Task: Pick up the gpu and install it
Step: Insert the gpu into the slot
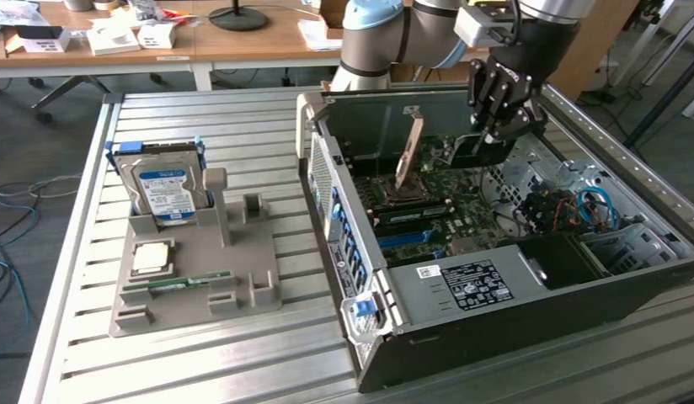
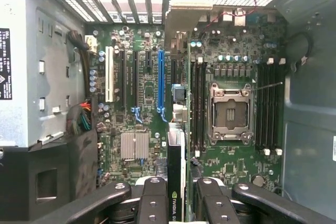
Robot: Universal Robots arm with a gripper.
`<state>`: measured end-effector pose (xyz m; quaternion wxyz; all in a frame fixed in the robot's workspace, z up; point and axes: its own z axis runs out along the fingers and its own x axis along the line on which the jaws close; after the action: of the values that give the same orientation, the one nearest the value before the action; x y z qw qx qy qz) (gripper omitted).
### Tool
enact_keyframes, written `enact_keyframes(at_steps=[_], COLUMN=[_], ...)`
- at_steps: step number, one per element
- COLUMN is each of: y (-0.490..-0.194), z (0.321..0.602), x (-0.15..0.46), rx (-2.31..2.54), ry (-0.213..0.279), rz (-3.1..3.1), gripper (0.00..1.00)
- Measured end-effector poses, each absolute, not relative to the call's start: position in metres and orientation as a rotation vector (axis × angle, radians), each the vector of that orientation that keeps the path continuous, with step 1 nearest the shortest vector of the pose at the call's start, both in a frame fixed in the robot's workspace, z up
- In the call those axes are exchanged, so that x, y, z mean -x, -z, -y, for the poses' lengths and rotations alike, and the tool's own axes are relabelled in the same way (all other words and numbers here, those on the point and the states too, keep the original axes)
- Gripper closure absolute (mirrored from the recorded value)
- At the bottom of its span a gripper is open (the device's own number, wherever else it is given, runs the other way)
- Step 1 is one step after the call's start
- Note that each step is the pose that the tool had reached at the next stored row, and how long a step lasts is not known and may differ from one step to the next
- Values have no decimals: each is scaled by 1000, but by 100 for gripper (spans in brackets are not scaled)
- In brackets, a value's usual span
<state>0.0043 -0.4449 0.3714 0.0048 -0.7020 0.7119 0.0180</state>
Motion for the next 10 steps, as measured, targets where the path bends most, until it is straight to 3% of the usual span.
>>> enact_keyframes(at_steps=[10], y=[-363], z=[445], x=[-4], rx=[2199], ry=[-56], rz=[-2230], gripper=[74])
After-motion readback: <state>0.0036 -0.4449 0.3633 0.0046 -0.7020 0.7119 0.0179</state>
